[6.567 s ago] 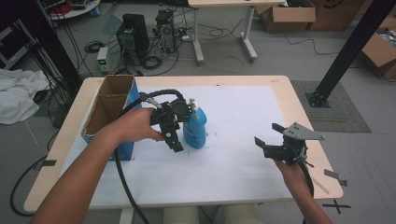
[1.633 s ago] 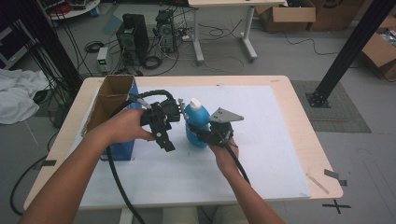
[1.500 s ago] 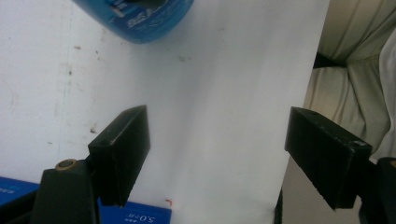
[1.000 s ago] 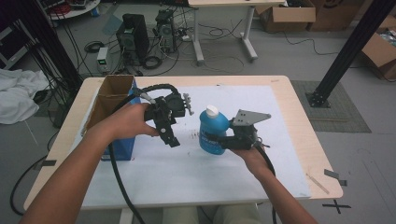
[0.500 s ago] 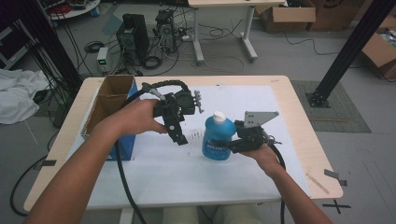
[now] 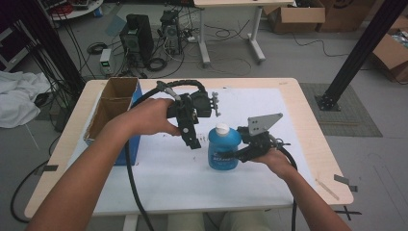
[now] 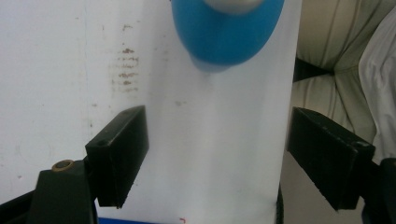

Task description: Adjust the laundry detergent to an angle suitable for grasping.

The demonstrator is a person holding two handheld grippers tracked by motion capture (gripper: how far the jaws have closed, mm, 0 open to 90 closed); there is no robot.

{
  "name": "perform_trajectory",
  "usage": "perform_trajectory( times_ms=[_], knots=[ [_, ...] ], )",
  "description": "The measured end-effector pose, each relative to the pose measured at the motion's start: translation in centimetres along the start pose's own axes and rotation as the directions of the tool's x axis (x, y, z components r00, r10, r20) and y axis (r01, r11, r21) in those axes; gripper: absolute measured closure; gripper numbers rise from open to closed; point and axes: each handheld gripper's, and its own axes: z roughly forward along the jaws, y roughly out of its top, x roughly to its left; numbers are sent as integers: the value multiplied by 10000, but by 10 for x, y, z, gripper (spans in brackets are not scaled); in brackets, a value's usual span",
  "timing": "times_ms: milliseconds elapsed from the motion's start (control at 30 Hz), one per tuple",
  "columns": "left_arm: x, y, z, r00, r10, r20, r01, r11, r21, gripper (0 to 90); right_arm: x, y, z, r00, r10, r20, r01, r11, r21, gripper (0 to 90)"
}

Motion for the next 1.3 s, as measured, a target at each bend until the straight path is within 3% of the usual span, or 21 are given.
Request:
perform_trajectory(
  times_ms=[267,700,1300],
  knots=[
    [-3,12,1,9997,241,54,-242,9996,130,215,-2,2,8,9988,-124,-465,144,9990,416,444],
    [-4,26,0,9994,340,18,-341,9993,166,211,-3,2,15,9983,-169,-550,202,9981,586,445],
    [-3,46,13,9982,580,125,-583,9979,276,204,-2,4,13,9989,-78,-453,101,9986,514,444]
  ],
)
